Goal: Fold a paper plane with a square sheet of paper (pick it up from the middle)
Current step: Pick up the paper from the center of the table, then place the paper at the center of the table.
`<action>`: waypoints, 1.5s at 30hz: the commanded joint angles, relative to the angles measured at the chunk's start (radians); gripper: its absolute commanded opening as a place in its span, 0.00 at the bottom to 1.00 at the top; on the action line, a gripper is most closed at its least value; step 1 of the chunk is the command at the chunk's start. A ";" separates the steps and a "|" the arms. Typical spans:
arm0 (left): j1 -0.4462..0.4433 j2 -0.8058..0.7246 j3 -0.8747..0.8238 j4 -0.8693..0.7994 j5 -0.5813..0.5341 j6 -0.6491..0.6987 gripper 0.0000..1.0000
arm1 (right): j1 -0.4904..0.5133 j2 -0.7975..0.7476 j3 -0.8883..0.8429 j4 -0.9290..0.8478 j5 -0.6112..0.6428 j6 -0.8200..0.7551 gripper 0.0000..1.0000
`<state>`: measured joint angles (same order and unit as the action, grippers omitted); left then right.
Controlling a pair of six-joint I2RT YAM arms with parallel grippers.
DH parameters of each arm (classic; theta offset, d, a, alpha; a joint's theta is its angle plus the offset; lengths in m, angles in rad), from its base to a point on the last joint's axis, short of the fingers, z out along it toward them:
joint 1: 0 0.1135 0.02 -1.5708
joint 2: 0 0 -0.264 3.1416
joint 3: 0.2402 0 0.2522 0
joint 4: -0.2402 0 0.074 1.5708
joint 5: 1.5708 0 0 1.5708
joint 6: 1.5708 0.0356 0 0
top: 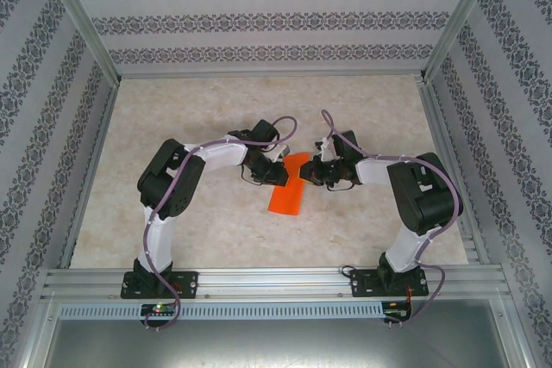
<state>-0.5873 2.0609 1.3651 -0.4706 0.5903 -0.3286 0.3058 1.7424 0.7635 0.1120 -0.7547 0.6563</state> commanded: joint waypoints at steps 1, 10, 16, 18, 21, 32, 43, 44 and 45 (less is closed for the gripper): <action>0.006 -0.051 -0.012 -0.076 0.002 -0.027 0.26 | 0.010 -0.035 0.000 0.029 -0.039 0.002 0.04; 0.041 -0.218 -0.069 -0.083 -0.073 -0.055 0.50 | 0.032 -0.035 0.019 0.132 -0.117 0.107 0.00; 0.084 -0.406 -0.210 -0.031 -0.138 -0.124 0.62 | 0.054 -0.022 0.045 0.277 -0.164 0.248 0.00; 0.090 -0.460 -0.268 0.000 -0.145 -0.148 0.65 | 0.060 -0.019 0.056 0.313 -0.176 0.292 0.00; 0.094 -0.521 -0.335 0.038 -0.141 -0.188 0.67 | 0.064 -0.020 0.064 0.369 -0.193 0.353 0.00; 0.096 -0.638 -0.489 0.211 -0.056 -0.301 0.68 | 0.064 -0.043 0.092 0.465 -0.216 0.477 0.00; 0.098 -0.675 -0.491 0.200 -0.029 -0.318 0.56 | 0.064 -0.064 0.091 0.405 -0.204 0.443 0.00; 0.099 -0.680 -0.491 0.194 -0.027 -0.316 0.53 | 0.064 -0.064 0.091 0.405 -0.203 0.443 0.00; 0.099 -0.682 -0.489 0.190 -0.024 -0.315 0.50 | 0.064 -0.064 0.089 0.405 -0.202 0.442 0.00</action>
<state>-0.4961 1.4155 0.8761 -0.2806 0.5465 -0.6418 0.3584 1.7058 0.8360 0.5163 -0.9443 1.1049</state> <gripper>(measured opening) 0.531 0.048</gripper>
